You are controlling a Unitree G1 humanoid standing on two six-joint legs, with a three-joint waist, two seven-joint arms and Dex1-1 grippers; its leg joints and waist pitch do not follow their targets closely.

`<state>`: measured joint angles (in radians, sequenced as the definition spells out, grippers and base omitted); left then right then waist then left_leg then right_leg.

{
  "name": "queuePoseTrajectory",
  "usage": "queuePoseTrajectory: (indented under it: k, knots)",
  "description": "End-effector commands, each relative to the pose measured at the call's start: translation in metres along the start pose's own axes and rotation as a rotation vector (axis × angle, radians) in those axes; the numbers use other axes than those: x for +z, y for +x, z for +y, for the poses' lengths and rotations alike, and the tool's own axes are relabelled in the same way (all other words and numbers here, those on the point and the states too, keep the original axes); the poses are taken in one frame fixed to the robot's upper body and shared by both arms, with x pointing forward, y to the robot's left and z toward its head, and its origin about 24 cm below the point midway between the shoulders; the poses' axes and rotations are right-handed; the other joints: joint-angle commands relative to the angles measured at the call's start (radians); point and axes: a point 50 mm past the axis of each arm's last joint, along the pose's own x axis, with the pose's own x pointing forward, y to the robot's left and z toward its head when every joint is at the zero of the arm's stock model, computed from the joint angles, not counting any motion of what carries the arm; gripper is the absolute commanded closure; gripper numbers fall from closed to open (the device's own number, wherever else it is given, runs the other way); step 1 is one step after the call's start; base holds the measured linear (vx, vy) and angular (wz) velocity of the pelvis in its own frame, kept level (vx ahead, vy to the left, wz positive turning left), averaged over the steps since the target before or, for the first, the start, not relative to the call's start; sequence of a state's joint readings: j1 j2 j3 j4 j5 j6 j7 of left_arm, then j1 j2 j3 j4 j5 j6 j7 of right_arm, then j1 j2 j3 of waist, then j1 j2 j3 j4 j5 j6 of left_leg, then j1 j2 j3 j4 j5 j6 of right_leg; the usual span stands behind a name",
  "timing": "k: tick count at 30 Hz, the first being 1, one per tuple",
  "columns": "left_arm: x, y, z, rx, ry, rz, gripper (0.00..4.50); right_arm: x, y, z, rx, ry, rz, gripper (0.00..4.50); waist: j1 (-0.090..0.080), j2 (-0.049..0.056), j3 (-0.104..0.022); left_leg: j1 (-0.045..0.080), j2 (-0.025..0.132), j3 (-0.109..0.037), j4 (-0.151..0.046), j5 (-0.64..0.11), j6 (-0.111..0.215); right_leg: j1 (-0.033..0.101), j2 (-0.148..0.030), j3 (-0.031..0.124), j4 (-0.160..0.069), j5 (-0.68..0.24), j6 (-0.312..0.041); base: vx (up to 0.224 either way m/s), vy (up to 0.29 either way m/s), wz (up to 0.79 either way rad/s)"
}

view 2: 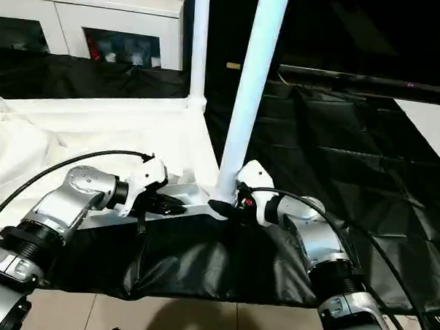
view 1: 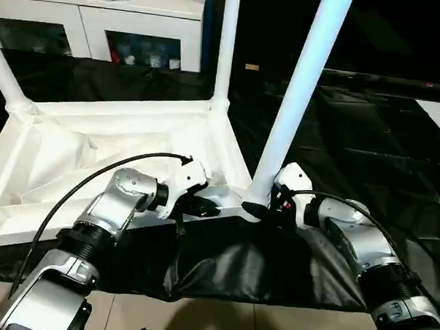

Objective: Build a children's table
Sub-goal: Rotate leg to tighten

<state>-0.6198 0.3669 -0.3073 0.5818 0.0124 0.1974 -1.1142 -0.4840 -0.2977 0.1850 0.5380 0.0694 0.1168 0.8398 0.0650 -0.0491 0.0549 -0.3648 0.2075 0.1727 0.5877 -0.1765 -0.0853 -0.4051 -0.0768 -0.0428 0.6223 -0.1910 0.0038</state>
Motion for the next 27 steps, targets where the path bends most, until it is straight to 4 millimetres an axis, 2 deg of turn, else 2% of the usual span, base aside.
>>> queuePoseTrajectory:
  k: [1,4,5,6,7,9,10,13,15,18,19,22,23,25,26,27]
  knots:
    - [-0.010,0.003,0.004,0.141,-0.068,0.024,4.50,-0.003,0.006,-0.004,-0.130,0.037,0.007,1.73,-0.001,-0.002,-0.050,0.010,0.019,-0.008,-0.082,-0.365,-0.015,0.024,-0.059,0.034,-0.108,-0.480,-0.136,0.000,0.000,0.00]
    - [0.001,0.013,0.004,0.219,-0.096,-0.013,4.50,-0.007,0.020,0.001,-0.263,0.107,0.009,1.75,-0.005,0.000,-0.050,0.012,0.019,-0.009,-0.082,-0.360,-0.028,0.020,-0.061,0.033,-0.109,-0.503,-0.131,0.000,0.000,0.00]
    - [0.010,0.025,0.001,0.246,-0.113,-0.040,4.50,-0.008,0.033,0.009,-0.321,0.152,0.012,1.75,-0.012,-0.011,-0.052,0.007,0.019,-0.010,-0.086,-0.353,-0.028,0.027,-0.060,0.030,-0.110,-0.498,-0.124,0.000,0.000,0.00]
    - [0.010,0.025,0.001,0.246,-0.113,-0.040,4.50,-0.008,0.033,0.009,-0.321,0.152,0.012,1.75,-0.011,-0.004,-0.053,0.009,0.020,-0.011,-0.086,-0.347,-0.031,0.025,-0.061,0.030,-0.106,-0.482,-0.128,0.000,0.000,0.00]
    - [0.018,0.037,-0.002,0.266,-0.121,-0.062,4.50,-0.006,0.047,0.018,-0.353,0.180,0.010,1.75,-0.013,-0.002,-0.054,0.010,0.021,-0.011,-0.088,-0.342,-0.033,0.025,-0.059,0.031,-0.106,-0.462,-0.132,0.000,0.000,0.00]
    - [0.023,0.044,-0.004,0.267,-0.116,-0.075,4.50,-0.003,0.056,0.025,-0.346,0.193,0.006,1.75,-0.017,-0.002,-0.053,0.010,0.019,-0.008,-0.088,-0.342,-0.032,0.025,-0.055,0.032,-0.106,-0.410,-0.138,0.000,0.000,0.00]
    - [0.029,0.052,-0.007,0.265,-0.104,-0.086,4.50,0.004,0.067,0.034,-0.306,0.182,-0.011,1.75,-0.017,-0.004,-0.054,0.010,0.018,-0.007,-0.088,-0.342,-0.028,0.025,-0.055,0.033,-0.105,-0.401,-0.138,0.000,0.000,0.00]
    - [0.032,0.059,-0.011,0.250,-0.079,-0.090,4.50,0.014,0.077,0.042,-0.252,0.151,-0.046,1.75,-0.016,-0.004,-0.056,0.007,0.016,-0.004,-0.086,-0.332,-0.011,0.028,-0.057,0.036,-0.107,-0.380,-0.133,0.000,0.000,0.00]
    - [0.031,0.057,-0.014,0.220,-0.032,-0.096,4.50,0.023,0.076,0.038,-0.235,0.189,-0.111,1.06,-0.013,-0.005,-0.058,0.008,0.016,-0.002,-0.085,-0.317,-0.004,0.029,-0.057,0.038,-0.106,-0.363,-0.133,0.000,0.000,0.00]
    - [0.025,0.048,-0.013,0.205,-0.021,-0.092,4.50,0.024,0.068,0.030,-0.222,0.187,-0.129,0.83,-0.008,-0.005,-0.059,0.005,0.018,-0.001,-0.086,-0.288,0.004,0.034,-0.058,0.036,-0.102,-0.333,-0.142,0.000,0.000,0.00]
    - [0.025,0.047,-0.013,0.200,-0.016,-0.094,4.50,0.024,0.066,0.029,-0.221,0.184,-0.129,0.69,-0.009,-0.004,-0.058,0.001,0.017,-0.002,-0.088,-0.280,0.004,0.037,-0.057,0.035,-0.101,-0.332,-0.141,0.000,0.000,0.00]
    - [0.015,0.033,-0.014,0.135,0.008,-0.102,4.50,0.020,0.050,0.017,-0.192,0.120,-0.126,0.55,-0.010,-0.005,-0.061,0.000,0.018,-0.001,-0.086,-0.259,0.011,0.041,-0.058,0.035,-0.098,-0.308,-0.148,0.000,0.000,0.00]
    - [0.015,0.033,-0.014,0.135,0.008,-0.102,4.50,0.020,0.050,0.017,-0.192,0.120,-0.126,0.41,-0.010,-0.005,-0.062,0.000,0.018,-0.001,-0.085,-0.248,0.012,0.042,-0.058,0.035,-0.096,-0.293,-0.152,0.000,0.000,0.00]
    - [0.008,0.022,-0.017,0.066,0.019,-0.110,4.50,0.017,0.033,0.011,-0.123,0.026,-0.124,0.41,-0.003,-0.006,-0.064,0.004,0.019,0.003,-0.081,-0.216,0.024,0.044,-0.058,0.035,-0.093,-0.239,-0.168,0.000,0.000,0.00]
    - [0.006,0.018,-0.018,0.047,0.021,-0.106,4.50,0.015,0.028,0.010,-0.095,0.012,-0.124,0.41,-0.004,-0.007,-0.065,0.000,0.019,0.005,-0.079,-0.187,0.036,0.046,-0.056,0.036,-0.086,-0.190,-0.181,0.000,0.000,0.00]
    - [0.003,0.015,-0.019,0.026,0.023,-0.099,4.50,0.014,0.023,0.009,-0.063,-0.005,-0.120,0.41,0.002,-0.004,-0.066,0.003,0.018,0.007,-0.077,-0.167,0.046,0.046,-0.054,0.036,-0.084,-0.159,-0.190,0.000,0.000,0.00]
